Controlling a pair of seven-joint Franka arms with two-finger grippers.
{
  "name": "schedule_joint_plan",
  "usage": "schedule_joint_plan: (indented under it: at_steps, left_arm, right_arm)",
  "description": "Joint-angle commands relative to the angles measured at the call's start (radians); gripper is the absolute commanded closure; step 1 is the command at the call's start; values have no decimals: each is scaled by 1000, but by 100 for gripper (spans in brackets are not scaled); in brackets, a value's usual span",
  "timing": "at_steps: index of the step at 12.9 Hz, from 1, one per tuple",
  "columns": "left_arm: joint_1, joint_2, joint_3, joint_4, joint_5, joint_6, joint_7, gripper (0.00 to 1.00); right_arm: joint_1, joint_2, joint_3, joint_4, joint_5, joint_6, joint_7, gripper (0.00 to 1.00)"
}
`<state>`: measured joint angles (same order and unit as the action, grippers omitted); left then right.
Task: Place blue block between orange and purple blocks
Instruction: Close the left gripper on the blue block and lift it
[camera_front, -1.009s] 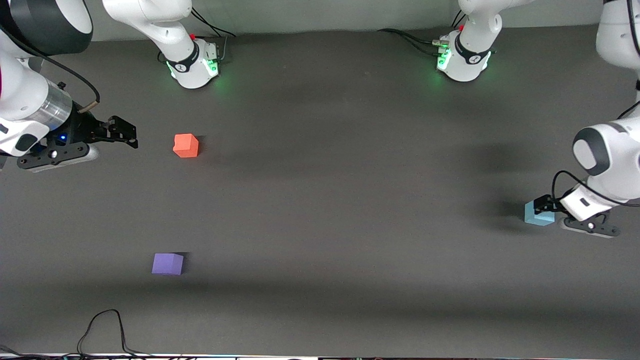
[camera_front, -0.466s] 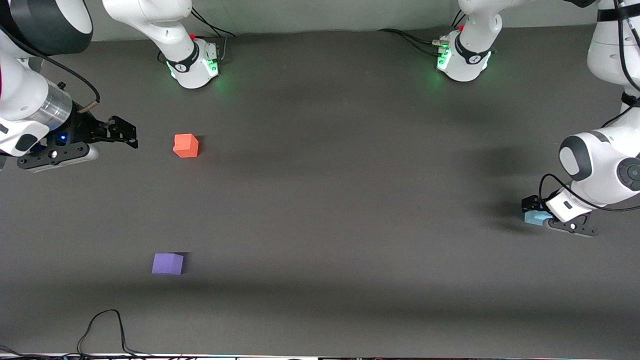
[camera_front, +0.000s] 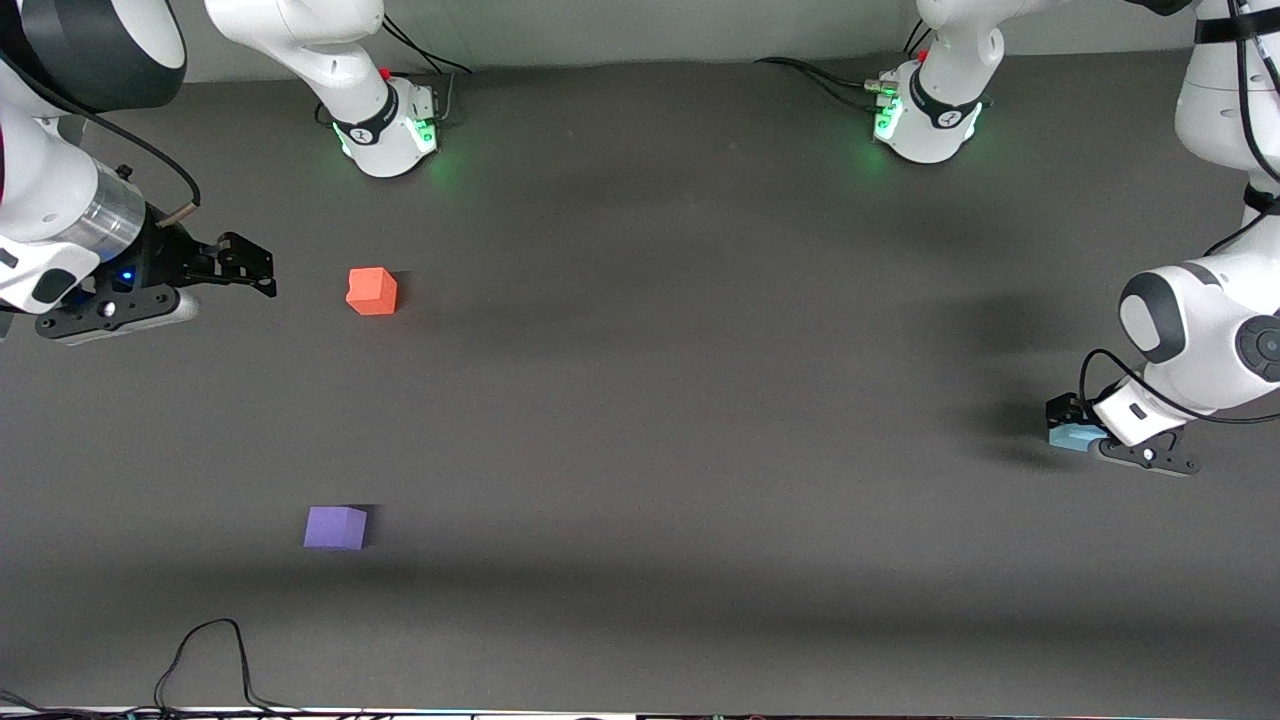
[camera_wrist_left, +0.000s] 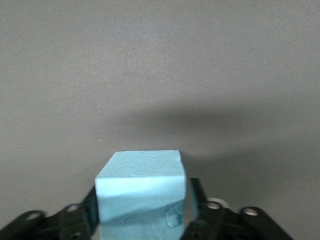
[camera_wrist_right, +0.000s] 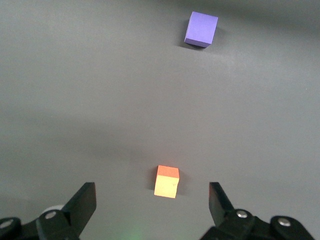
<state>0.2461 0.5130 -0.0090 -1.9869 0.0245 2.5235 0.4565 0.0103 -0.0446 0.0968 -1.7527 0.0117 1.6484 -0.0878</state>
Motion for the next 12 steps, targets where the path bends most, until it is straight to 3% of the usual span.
schedule_joint_plan:
  at_steps: [1,5,12]
  left_arm:
    - [7,4,-2,10,-6,3,18,51]
    - [7,-16,-2,68,-8,-70,10,51]
    - [-10,-139,-9,399,-6,-615,-102,50]
  right_arm:
    - [10,5,-2,9,-10,-4,22,0]
    - [11,8,-2,9,-15,-2,22,0]
    - [11,8,3,9,-16,-2,22,0]
